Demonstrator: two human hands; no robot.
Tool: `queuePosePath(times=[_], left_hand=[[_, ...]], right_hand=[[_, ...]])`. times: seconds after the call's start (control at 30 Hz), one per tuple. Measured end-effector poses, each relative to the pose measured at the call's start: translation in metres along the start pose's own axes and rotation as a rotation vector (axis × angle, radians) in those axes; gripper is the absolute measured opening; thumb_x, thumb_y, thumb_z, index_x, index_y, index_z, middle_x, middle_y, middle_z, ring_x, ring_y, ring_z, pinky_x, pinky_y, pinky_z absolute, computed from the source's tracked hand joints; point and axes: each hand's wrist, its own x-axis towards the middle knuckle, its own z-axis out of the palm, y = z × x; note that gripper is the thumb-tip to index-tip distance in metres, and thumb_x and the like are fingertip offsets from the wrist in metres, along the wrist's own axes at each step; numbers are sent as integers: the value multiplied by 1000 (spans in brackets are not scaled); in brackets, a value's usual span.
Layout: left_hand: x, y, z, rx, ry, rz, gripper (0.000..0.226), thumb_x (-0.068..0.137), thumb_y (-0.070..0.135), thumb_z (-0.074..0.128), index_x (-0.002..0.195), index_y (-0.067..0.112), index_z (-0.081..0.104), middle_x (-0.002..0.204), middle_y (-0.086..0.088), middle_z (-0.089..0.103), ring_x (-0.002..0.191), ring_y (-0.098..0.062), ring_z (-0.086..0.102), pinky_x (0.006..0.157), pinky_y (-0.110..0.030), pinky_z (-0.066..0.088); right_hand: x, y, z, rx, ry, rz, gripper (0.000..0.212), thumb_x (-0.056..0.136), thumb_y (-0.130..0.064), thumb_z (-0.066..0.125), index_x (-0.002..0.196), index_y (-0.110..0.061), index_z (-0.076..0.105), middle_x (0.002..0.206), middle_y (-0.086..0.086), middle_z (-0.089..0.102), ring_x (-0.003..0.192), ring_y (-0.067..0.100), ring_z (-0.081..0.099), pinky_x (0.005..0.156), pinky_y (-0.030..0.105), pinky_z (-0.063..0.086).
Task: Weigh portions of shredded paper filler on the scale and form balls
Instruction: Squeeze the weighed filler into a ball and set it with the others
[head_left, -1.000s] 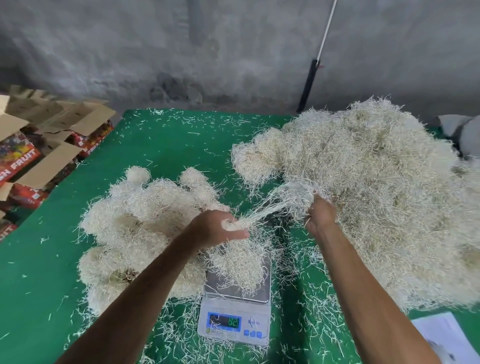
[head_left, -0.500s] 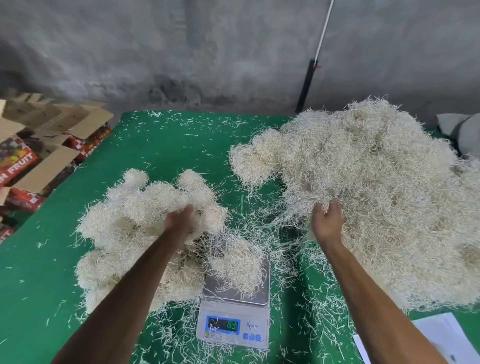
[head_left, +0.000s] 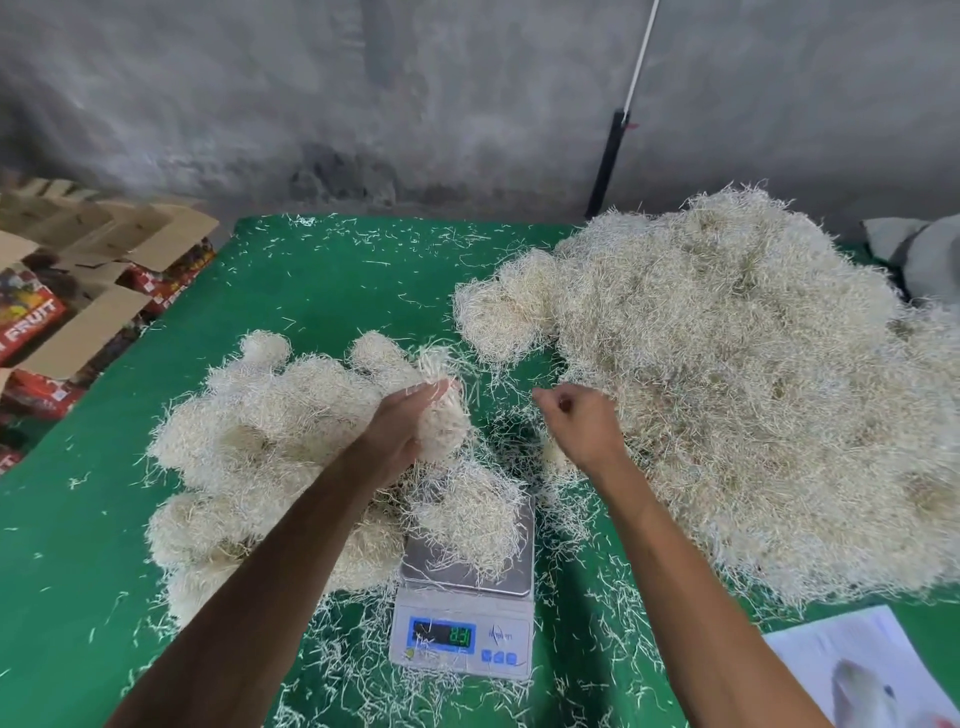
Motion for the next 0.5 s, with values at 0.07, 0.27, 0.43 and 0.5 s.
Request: queuePosePath(times=[0.07,0.27,0.43,0.5], left_hand=[[-2,-1,4,322,-46,130,43,98,20,61,136,2,52,122,-21,67,104,-29,70,94,-48,57],[-12,-21,-3,953,63,439,60,89,1,69,145,10,49,135,-23,53,74,-14,63,64,-14,54],[-36,-42,-18,1062,94,525,64,83,10,79,141,9,53,118,-27,61,58,-6,57,55,-3,48],[-42,-48,-20,1084,110,495,68,82,12,80,143,8,51,125,-28,59,67,-11,62,62,-8,54]], right_hand=[[-16,-25,8,319,-353,-30,31,97,-59,61,111,-33,71,107,7,72,83,29,74,66,26,60],[-33,-33,32,576,-301,5,22,94,-36,74,113,-26,74,79,-8,69,66,28,51,65,39,48],[-39,-21,32,562,-263,47,26,93,-34,76,114,-18,75,96,4,70,75,21,51,69,24,51],[-42,-18,35,572,-260,79,18,92,-29,77,109,-23,75,99,-5,71,76,13,58,77,25,50]])
